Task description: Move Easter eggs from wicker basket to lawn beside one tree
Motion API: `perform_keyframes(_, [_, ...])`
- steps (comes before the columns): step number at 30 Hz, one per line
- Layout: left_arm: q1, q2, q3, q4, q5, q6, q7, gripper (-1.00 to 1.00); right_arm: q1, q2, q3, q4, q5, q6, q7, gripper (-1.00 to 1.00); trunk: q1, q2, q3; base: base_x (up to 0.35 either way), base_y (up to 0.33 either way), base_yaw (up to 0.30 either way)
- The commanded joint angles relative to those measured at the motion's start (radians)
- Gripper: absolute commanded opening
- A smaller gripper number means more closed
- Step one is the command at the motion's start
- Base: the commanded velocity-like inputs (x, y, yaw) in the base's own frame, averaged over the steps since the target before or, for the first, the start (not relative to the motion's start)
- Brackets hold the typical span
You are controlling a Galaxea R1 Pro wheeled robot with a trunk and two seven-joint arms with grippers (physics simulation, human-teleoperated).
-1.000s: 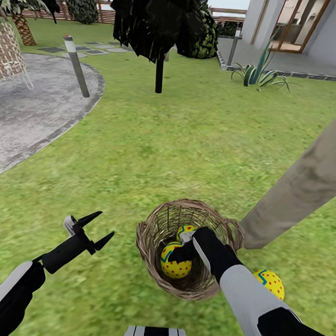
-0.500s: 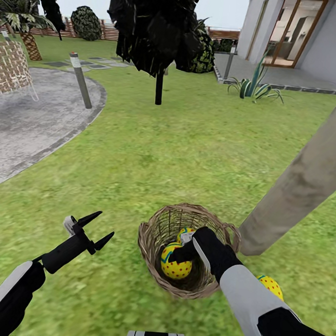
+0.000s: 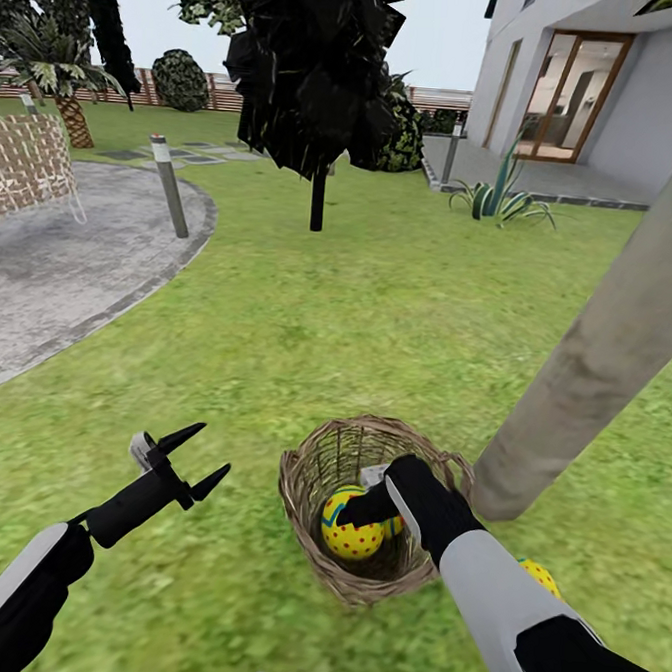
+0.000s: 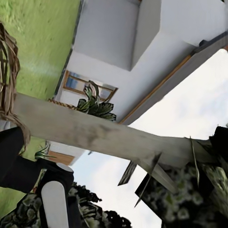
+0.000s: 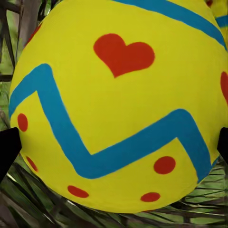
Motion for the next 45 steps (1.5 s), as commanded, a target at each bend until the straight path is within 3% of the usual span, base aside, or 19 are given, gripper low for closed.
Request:
perform_keyframes(1, [0.000,0.001,-0.001,0.001,-0.006,0.001,-0.009,1.00,-0.001,-0.001,0.003,-0.001,-0.001,0.004,0.000,-1.00,-0.001,0.000,0.003,-0.002,0.000,0.000])
perform_keyframes(38, [0.000,-0.003,-0.001,0.001,-0.008,0.000,-0.007,1.00,0.000,-0.014,0.003,-0.015,0.001,0.002,-0.001,-1.00,-0.017,0.009,0.146,-0.023,0.000,0.000])
perform_keyframes(45, [0.000,-0.003,-0.001,0.001,-0.008,-0.001,-0.006,1.00,-0.001,-0.014,0.002,-0.017,0.001,0.002,-0.001,-1.00,-0.041,0.052,0.169,-0.162,0.000,0.000])
